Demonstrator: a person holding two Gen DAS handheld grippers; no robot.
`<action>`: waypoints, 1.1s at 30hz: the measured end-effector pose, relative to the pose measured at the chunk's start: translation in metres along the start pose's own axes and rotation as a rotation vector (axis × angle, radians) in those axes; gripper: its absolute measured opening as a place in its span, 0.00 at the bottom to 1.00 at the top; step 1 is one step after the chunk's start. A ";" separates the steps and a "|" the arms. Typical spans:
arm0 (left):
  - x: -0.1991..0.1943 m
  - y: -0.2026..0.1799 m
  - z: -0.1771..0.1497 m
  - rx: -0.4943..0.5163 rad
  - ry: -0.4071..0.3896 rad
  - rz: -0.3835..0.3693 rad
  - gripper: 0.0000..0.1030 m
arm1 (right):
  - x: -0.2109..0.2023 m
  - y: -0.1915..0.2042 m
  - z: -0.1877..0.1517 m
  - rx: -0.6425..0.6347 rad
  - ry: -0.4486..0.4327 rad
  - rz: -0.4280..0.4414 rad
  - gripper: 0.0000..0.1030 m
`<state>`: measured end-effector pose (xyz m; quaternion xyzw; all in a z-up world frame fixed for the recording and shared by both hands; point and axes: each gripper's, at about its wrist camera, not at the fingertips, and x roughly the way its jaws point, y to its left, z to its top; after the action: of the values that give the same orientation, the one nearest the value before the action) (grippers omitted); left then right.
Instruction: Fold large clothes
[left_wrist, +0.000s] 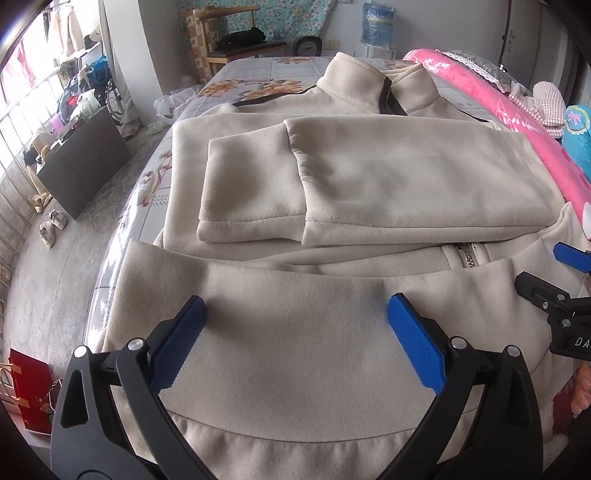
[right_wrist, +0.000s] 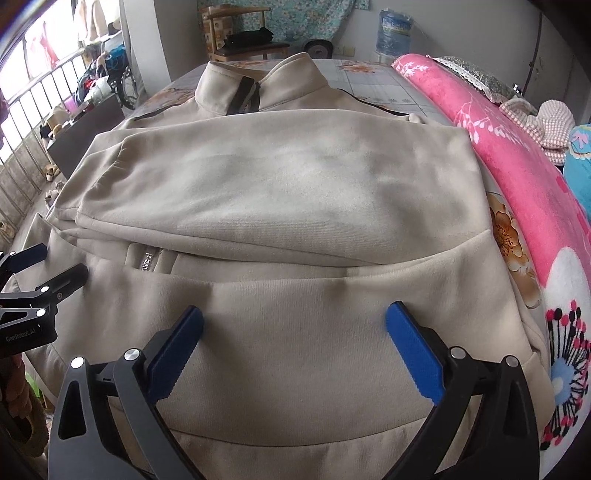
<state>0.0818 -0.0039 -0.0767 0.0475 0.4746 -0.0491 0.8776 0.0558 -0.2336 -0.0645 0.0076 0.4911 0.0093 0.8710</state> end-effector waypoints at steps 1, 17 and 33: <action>0.000 0.000 0.000 0.000 0.000 0.000 0.93 | 0.000 0.000 0.000 0.001 0.001 -0.001 0.94; -0.001 0.001 0.000 -0.005 0.005 0.002 0.93 | 0.001 0.001 0.001 0.010 0.011 -0.009 0.94; 0.001 -0.001 0.003 -0.029 0.038 0.024 0.93 | 0.001 0.001 0.001 0.019 0.011 -0.017 0.94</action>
<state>0.0848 -0.0053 -0.0760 0.0413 0.4913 -0.0307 0.8695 0.0567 -0.2329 -0.0646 0.0116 0.4958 -0.0028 0.8683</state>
